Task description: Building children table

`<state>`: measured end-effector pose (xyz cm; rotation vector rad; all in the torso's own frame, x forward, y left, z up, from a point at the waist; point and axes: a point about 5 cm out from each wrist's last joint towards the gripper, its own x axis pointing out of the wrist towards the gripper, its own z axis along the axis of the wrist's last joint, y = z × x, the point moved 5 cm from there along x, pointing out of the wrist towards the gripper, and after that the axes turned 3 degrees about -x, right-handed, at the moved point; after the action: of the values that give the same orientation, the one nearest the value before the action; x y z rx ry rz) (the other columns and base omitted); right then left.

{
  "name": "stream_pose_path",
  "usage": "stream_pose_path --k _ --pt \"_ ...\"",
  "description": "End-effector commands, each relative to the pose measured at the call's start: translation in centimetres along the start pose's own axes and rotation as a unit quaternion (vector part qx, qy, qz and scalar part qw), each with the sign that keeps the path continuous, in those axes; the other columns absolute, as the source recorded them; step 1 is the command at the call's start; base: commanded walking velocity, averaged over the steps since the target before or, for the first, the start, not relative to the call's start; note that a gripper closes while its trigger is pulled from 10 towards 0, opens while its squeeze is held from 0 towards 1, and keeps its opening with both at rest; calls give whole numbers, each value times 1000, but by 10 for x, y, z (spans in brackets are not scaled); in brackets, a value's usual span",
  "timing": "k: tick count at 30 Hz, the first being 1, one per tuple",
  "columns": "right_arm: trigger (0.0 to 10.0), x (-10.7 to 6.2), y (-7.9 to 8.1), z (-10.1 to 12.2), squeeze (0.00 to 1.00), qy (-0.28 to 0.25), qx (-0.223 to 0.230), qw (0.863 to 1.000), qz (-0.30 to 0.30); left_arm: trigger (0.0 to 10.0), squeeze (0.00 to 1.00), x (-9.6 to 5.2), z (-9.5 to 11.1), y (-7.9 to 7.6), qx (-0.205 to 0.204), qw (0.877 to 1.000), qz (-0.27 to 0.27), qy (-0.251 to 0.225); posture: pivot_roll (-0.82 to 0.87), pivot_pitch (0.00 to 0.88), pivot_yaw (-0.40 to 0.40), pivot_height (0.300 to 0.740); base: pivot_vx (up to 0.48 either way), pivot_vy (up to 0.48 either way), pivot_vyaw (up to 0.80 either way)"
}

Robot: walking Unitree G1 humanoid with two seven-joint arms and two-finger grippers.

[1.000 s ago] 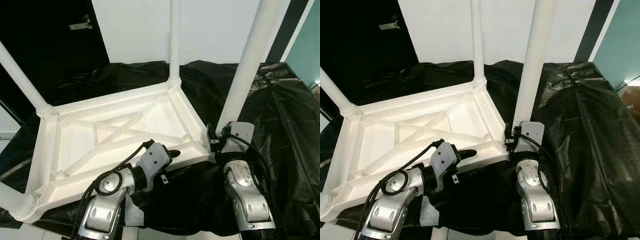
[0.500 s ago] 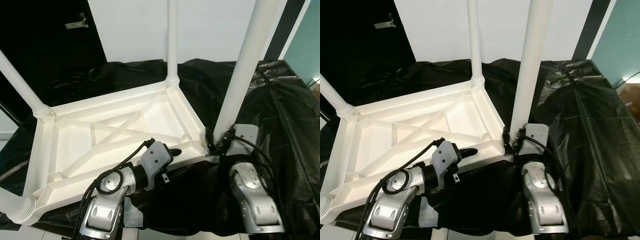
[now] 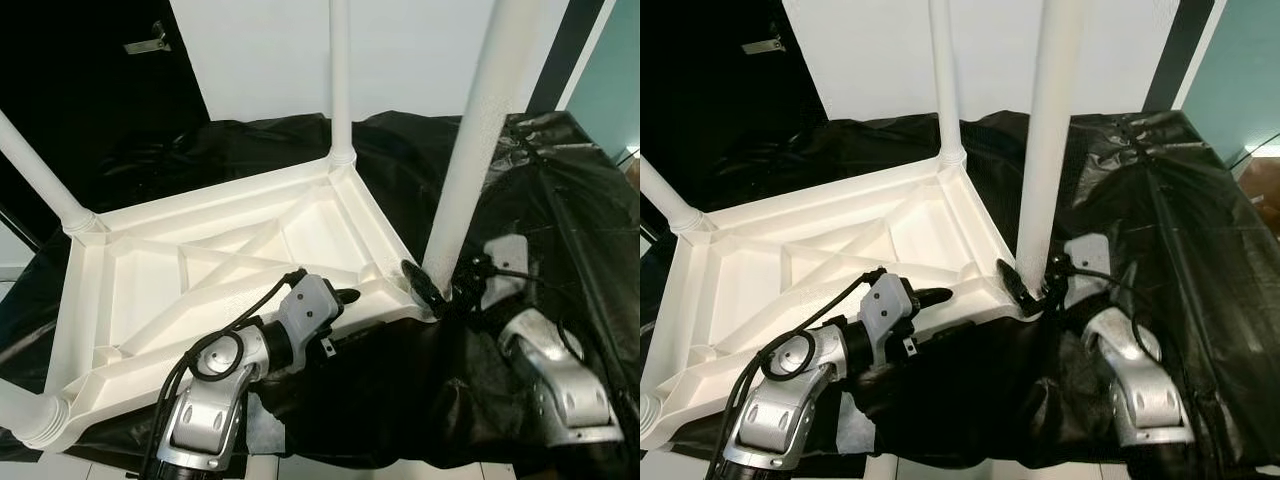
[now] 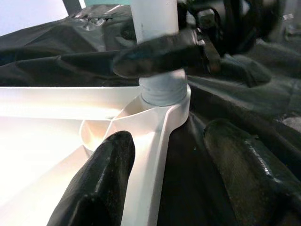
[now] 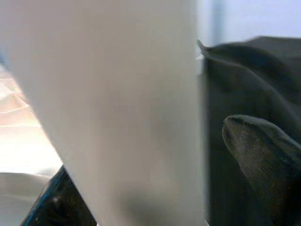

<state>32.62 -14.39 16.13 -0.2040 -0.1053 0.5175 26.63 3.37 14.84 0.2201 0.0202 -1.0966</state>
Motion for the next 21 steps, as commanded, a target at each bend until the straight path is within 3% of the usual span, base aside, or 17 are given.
stream_pose_path --k 1,4,5,7,8,14,20,21 --pt "10000 8 10 -5 0 9 -8 999 43 10000 0 0 -3 13 -4 998 58 5 -62 50 58 740 0 0 0" --pt "10000 13 14 -4 0 6 -7 998 63 10000 0 0 -3 14 -2 998 59 5 -60 44 54 740 0 0 0" --pt "4039 16 18 -5 0 8 -8 996 84 10000 0 1 -2 15 -1 998 61 4 -58 39 44 740 0 0 0" --pt "4039 16 18 -5 0 8 -8 996 84 10000 0 1 -2 15 -1 998 61 4 -58 39 44 740 0 0 0" --pt "0 17 20 -6 0 11 -7 996 91 10000 0 1 -2 15 -2 998 64 3 -56 37 40 740 0 0 0" --pt "0 10 23 -14 0 23 2 994 105 10000 0 0 -5 11 -7 998 66 3 -63 33 38 740 0 0 0" --pt "0 1 13 -30 0 47 -4 998 44 10000 0 1 -7 8 -8 998 57 5 -79 37 48 740 0 0 0" --pt "706 0 12 -33 0 53 -1 998 31 10000 0 1 -7 8 -8 998 56 5 -80 37 49 740 0 0 0"
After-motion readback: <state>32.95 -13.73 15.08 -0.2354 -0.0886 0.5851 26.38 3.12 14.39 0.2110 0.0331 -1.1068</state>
